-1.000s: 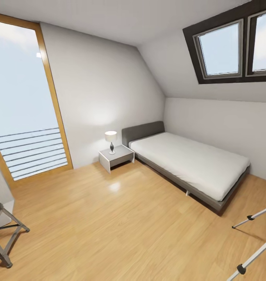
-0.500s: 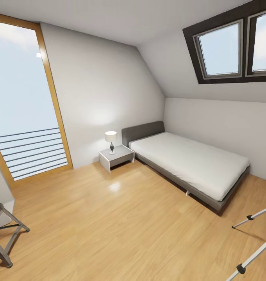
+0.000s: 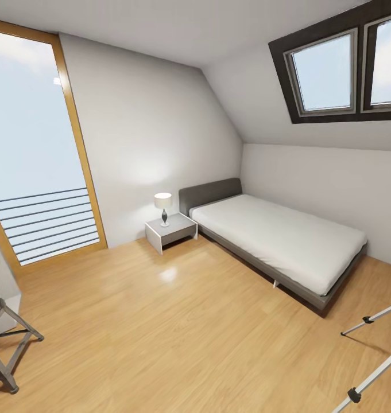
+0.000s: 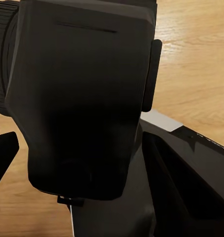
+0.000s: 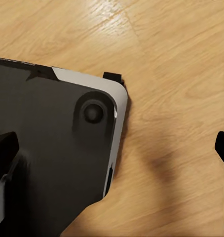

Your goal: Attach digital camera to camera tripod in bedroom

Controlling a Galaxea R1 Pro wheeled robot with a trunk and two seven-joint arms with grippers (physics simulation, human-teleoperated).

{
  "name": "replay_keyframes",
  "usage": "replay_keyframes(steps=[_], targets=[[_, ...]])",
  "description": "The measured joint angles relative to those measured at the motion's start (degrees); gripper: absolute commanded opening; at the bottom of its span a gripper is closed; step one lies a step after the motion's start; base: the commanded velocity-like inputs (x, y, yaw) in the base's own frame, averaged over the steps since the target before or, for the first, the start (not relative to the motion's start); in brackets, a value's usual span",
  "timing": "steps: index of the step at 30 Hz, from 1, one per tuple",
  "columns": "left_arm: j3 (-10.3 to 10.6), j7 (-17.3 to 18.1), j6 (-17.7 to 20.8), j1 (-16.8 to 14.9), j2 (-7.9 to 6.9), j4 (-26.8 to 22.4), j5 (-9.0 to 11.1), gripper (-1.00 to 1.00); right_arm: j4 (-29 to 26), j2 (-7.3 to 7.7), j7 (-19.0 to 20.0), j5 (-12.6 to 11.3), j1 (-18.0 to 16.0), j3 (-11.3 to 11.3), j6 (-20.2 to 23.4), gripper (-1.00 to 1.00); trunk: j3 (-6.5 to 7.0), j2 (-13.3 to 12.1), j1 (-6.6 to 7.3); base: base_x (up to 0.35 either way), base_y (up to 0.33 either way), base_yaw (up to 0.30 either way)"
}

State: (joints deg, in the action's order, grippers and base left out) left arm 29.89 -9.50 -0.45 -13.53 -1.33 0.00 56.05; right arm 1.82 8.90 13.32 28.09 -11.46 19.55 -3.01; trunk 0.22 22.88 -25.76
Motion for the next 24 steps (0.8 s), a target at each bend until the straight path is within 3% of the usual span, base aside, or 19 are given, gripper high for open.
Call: replay_keyframes(steps=[24], targets=[[-0.35, -0.07, -0.39, 0.00, 0.09, -0.11, 0.73, -1.00, -0.06, 0.11, -0.01, 0.31, 0.00, 0.34, -0.59, 1.00, 0.00, 0.00, 0.00, 0.000, 0.000, 0.000]])
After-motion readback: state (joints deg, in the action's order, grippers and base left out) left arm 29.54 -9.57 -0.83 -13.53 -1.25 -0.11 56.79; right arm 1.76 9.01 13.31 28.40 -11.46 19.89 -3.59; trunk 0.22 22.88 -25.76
